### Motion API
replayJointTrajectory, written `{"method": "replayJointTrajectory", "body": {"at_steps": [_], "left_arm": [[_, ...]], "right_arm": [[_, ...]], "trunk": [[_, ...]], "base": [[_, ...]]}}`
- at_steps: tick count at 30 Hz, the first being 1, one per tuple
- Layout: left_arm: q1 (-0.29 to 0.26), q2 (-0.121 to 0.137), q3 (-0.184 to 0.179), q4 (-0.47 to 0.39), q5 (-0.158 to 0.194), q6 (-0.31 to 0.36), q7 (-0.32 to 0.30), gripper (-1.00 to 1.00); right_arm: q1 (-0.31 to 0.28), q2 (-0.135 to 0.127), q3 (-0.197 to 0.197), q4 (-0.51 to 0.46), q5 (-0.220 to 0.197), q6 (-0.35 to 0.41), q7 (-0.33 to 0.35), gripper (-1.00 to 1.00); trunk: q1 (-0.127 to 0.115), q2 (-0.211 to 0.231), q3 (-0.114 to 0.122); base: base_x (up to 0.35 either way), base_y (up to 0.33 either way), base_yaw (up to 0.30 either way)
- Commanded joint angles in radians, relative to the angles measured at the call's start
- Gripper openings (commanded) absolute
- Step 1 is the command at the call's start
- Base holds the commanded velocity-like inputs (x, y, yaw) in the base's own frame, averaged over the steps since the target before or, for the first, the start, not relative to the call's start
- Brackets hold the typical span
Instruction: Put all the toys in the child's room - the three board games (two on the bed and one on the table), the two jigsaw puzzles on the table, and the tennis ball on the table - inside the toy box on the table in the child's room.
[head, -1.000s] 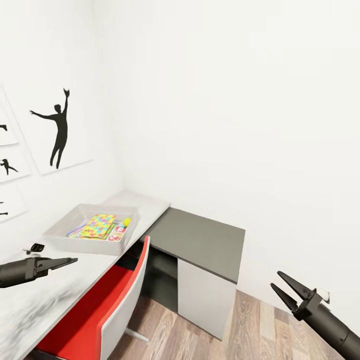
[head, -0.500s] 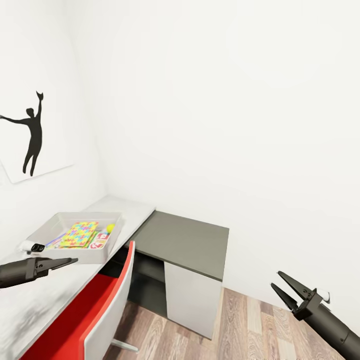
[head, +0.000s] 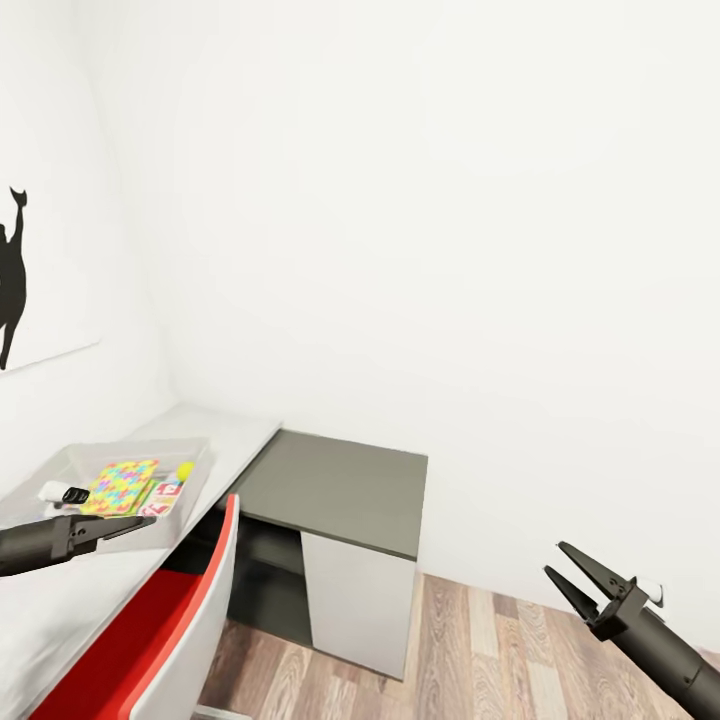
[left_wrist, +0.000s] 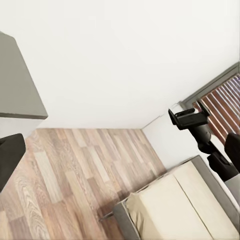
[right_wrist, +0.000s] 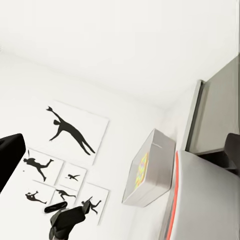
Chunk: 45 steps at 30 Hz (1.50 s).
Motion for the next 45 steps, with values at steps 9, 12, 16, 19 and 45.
{"method": "replayJointTrajectory", "body": {"at_steps": [9, 12, 16, 19, 45], "left_arm": [[0.0, 0.0, -0.002, -0.001, 0.0, 0.01, -0.004, 1.0], [0.0, 0.0, -0.002, -0.001, 0.0, 0.01, -0.004, 1.0], [0.0, 0.0, -0.002, -0.001, 0.0, 0.009, -0.004, 1.0], [0.0, 0.0, -0.002, -0.001, 0.0, 0.009, -0.004, 1.0], [0.0, -0.002, -0.006, -0.001, 0.0, 0.009, -0.004, 1.0]], "right_arm": [[0.0, -0.001, -0.003, 0.029, -0.007, 0.006, 0.001, 1.0], [0.0, -0.002, -0.004, 0.038, -0.008, 0.006, 0.001, 1.0], [0.0, -0.001, -0.016, 0.041, -0.009, 0.007, 0.0, 1.0], [0.0, -0.001, -0.022, 0.043, -0.009, 0.008, 0.0, 1.0], [0.0, 0.004, -0.06, 0.077, -0.008, 0.008, -0.003, 1.0]], "trunk": [[0.001, -0.001, 0.01], [0.001, -0.001, 0.013], [0.001, -0.001, 0.018], [0.001, -0.001, 0.022], [0.001, -0.001, 0.048]], "base": [[0.0, 0.0, -0.22], [0.0, 0.0, -0.22], [0.0, 0.0, -0.22], [0.0, 0.0, -0.22], [-0.072, 0.0, -0.181]]}}
